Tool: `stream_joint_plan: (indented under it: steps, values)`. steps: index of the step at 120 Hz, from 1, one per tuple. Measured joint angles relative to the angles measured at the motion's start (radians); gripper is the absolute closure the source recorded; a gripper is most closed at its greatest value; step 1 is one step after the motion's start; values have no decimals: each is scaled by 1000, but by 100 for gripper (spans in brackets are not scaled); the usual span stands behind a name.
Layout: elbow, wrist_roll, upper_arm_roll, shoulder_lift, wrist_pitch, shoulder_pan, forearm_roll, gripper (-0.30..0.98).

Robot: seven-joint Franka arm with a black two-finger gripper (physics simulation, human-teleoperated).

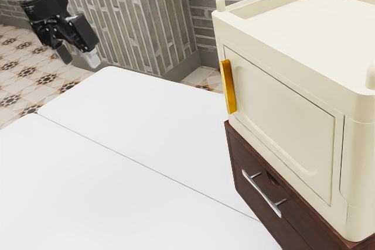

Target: Pull the drawer handle with one arm to open the drawer

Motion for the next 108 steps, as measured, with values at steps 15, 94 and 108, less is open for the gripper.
stream_joint_plan:
  steps: [15,94,108]
  values:
    - [-8,-13,-1,4,-7,-21,5,2]
    - [-554,-511,-246,-332,35,-46,-199,3]
    - [-810,-686,-410,-544,189,58,-253,3]
